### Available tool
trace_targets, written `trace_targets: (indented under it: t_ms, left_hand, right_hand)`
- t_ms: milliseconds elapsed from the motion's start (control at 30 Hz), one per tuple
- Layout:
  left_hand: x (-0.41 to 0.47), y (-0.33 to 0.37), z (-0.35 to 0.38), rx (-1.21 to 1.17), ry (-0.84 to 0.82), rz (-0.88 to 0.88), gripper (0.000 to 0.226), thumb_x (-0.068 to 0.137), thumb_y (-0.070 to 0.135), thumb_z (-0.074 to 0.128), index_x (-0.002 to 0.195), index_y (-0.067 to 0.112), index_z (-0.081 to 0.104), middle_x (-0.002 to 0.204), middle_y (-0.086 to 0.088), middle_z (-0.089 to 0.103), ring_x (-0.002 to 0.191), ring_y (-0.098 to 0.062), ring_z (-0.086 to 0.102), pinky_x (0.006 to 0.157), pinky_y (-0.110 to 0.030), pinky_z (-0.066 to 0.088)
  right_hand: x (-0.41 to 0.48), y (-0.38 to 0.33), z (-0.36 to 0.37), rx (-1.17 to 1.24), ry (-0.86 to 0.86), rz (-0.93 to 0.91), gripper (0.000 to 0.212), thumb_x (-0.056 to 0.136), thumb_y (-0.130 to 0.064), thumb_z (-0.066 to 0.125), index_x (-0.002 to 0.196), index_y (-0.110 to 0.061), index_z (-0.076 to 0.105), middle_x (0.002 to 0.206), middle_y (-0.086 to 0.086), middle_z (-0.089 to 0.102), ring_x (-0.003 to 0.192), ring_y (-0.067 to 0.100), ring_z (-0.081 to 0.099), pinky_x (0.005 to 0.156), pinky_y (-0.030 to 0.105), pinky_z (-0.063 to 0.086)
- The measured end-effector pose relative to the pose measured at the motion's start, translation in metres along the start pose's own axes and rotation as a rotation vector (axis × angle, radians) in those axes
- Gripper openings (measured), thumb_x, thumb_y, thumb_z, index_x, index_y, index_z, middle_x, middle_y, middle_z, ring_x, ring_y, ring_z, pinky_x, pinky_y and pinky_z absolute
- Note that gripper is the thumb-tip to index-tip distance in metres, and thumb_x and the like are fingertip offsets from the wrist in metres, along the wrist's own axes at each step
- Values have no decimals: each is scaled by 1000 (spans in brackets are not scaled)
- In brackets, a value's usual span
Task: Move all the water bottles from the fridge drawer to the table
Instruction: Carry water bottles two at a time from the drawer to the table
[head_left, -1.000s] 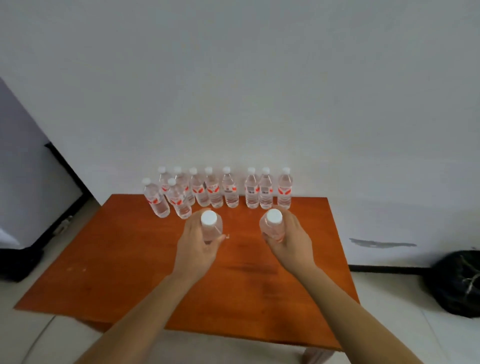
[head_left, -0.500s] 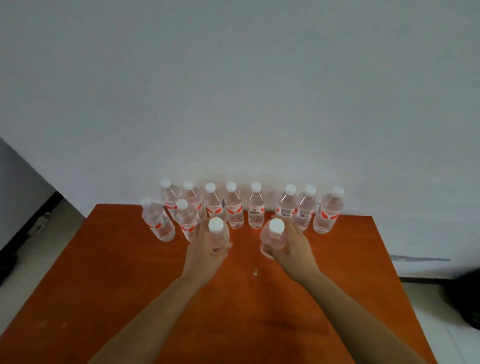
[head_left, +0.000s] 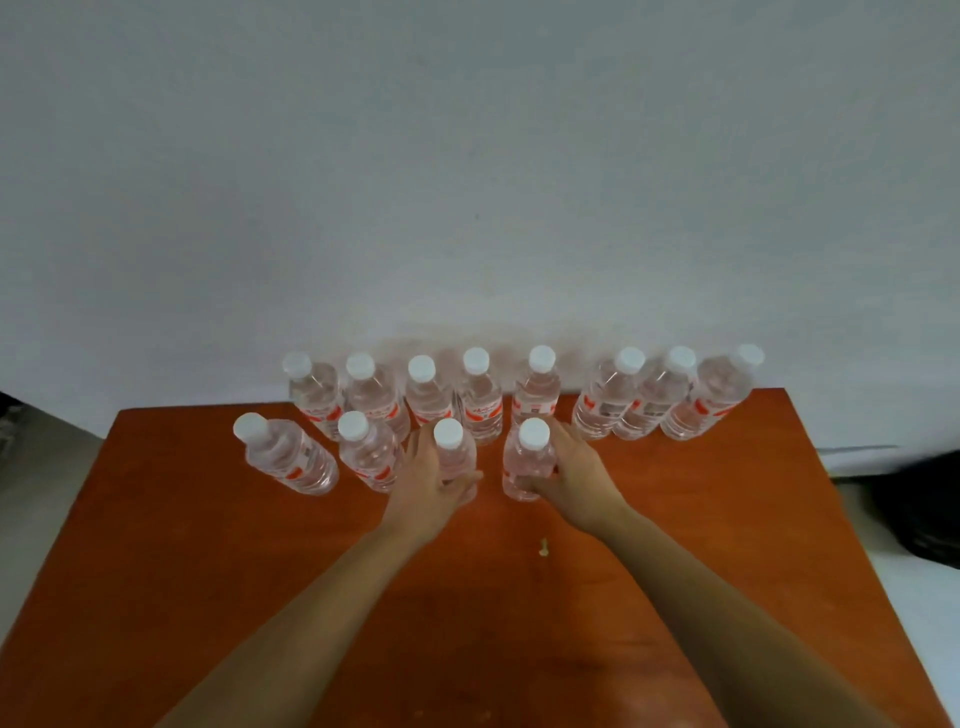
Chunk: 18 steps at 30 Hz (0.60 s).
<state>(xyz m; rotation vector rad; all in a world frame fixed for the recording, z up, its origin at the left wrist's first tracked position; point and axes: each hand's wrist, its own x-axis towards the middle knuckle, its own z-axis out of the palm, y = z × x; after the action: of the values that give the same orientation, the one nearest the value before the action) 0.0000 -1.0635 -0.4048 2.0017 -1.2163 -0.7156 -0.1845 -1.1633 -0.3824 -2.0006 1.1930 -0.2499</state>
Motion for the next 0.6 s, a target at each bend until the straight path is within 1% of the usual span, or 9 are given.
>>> trace_targets:
  t_ms: [67,133,200,233,267,333,433,500,600]
  left_hand:
    - [5,-1,2,-17,9,22,79,82,49,70,145,35,23,149,7,37,139,-19,38,111,-52,38]
    - [9,-2,4,-17,19,40,82,84,46,70,148,29,22,152,5,35,140,-20,38,112,-49,38]
    - [12,-4,4,-5,16,46,81,85,38,72,148,22,24,152,1,35,140,-21,37,112,-45,36]
    - [14,-5,4,2,3,46,80,85,33,73,148,21,24,152,-1,35,140,-21,36,113,-43,34]
    - [15,-8,3,16,-18,51,80,86,31,73,148,21,23,152,-1,34,140,-21,35,114,-43,33]
    - [17,-14,0,62,-69,73,81,87,31,71,149,24,20,153,-1,32,141,-22,34,114,-49,34]
    - [20,-20,-2,108,-125,80,83,88,22,71,150,27,15,155,0,29,145,-23,30,116,-51,32]
    - [21,-18,-1,122,-127,64,86,86,13,72,150,25,15,156,-2,29,146,-25,29,117,-51,31]
    - [19,-15,-1,104,-106,46,88,84,11,73,150,27,17,155,0,32,145,-24,31,116,-52,33]
  right_hand:
    - [6,-6,6,-14,-5,-17,71,80,-19,81,141,-26,45,141,-2,52,129,22,52,107,41,45]
    - [11,-9,10,-21,5,-21,71,81,-16,80,142,-25,45,143,-1,51,129,22,52,106,38,44]
    - [15,-11,12,-10,10,-20,71,80,-14,81,141,-25,46,142,-1,53,129,21,53,107,38,44]
    - [18,-10,14,-5,8,-25,71,79,-15,81,140,-25,46,141,-2,54,129,20,53,108,40,45]
    - [20,-10,15,2,-1,-28,71,80,-17,81,140,-26,46,141,-3,54,129,19,53,108,42,46]
    - [25,-10,17,18,-30,-30,73,80,-19,80,142,-30,43,142,-5,53,131,18,52,108,44,46]
    - [31,-12,12,17,-90,-16,79,82,-15,78,146,-31,34,148,-2,49,135,24,48,110,48,43]
    - [34,-13,8,18,-119,-14,82,82,-14,77,148,-29,31,150,0,46,137,26,45,112,50,40]
    - [30,-17,7,38,-130,-40,81,85,-20,75,149,-31,26,152,1,43,139,26,43,112,49,40]
